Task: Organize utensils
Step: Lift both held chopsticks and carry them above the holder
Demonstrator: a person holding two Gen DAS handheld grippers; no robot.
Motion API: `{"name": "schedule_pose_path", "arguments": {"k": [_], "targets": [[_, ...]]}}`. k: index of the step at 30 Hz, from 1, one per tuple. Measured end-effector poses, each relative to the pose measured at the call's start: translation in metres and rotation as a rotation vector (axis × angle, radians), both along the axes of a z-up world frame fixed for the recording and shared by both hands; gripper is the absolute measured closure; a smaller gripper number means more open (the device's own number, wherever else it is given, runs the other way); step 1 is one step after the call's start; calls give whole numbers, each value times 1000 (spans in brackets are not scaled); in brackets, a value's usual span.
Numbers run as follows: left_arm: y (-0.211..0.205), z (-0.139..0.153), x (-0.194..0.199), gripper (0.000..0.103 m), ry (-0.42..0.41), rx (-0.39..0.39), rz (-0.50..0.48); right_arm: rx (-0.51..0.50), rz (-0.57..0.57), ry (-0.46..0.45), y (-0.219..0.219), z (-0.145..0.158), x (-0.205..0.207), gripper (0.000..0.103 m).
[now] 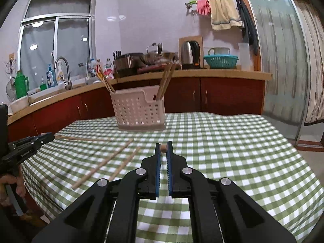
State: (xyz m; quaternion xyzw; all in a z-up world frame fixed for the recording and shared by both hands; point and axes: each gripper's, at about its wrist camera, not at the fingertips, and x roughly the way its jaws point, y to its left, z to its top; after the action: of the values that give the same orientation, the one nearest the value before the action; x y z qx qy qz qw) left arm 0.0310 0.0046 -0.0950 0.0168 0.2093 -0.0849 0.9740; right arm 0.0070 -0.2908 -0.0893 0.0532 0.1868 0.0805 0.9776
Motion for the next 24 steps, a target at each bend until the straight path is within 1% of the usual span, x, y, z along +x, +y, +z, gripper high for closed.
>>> {"name": "schedule_pose_path", "arguments": {"k": [3,11,24], "targets": [[5,16,-3,97,-30,-8,4,6,0,-13,-1,10,-2,97],[14,40,0,97,-34,-54,5,13,8,-38,2,30,2,97],[11,59,29,97,-42,-36,-22,-10,36,-27,14,47,36,97]]}}
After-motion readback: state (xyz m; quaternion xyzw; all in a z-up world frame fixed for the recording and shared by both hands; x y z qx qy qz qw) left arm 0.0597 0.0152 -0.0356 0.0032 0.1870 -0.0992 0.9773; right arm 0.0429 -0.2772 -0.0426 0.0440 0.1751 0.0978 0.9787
